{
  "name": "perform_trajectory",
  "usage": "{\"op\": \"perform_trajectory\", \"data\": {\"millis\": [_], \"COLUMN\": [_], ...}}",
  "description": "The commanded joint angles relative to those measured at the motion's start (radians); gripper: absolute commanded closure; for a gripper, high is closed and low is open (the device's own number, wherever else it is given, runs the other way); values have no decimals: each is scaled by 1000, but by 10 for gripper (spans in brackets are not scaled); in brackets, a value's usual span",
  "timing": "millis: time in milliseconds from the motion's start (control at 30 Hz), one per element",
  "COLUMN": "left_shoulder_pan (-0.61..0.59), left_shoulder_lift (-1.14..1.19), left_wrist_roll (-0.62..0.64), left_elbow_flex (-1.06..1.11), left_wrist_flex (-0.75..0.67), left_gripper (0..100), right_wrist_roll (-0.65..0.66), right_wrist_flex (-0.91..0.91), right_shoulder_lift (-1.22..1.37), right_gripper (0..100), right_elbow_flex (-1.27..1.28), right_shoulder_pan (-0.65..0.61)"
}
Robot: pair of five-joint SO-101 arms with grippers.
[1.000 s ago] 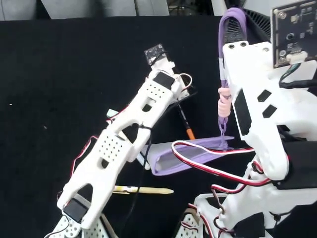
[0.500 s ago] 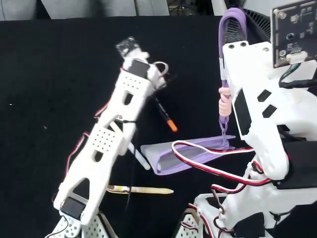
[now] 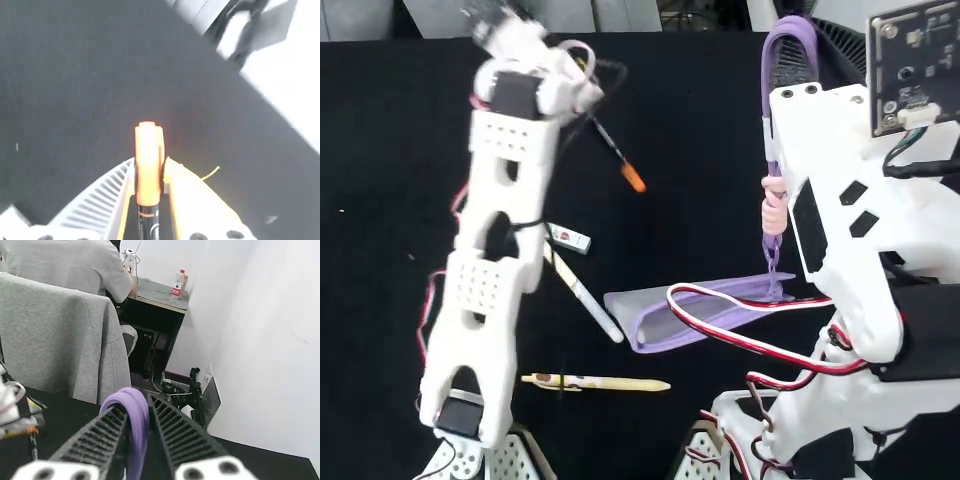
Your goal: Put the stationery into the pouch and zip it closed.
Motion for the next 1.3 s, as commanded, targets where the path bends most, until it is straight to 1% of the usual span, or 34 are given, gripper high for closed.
{"op": "perform_trajectory", "data": {"millis": [0,133,267,400,500,567,700,867,1267], "left_shoulder_pan": [-19,-5,64,174,271,321,406,415,423], "left_shoulder_lift": [-238,-390,-525,-640,-707,-747,-859,-991,-1157], "left_wrist_roll": [-89,-163,-193,-288,-325,-334,-333,-302,-302], "left_elbow_flex": [-59,-59,-59,-59,-54,-8,171,397,697], "left_wrist_flex": [6,43,98,98,100,101,101,94,95], "left_gripper": [971,971,971,971,971,972,972,971,971], "right_wrist_roll": [9,9,9,9,11,12,12,15,17], "right_wrist_flex": [-21,-21,-20,-20,-20,-20,-20,-20,-20], "right_shoulder_lift": [-7,-7,-7,-7,-7,-7,-7,-7,-7], "right_gripper": [987,987,987,987,987,987,987,987,987], "right_elbow_flex": [2,2,2,2,2,2,2,2,2], "right_shoulder_pan": [-14,-14,-14,-14,-11,-11,-11,-11,-11]}}
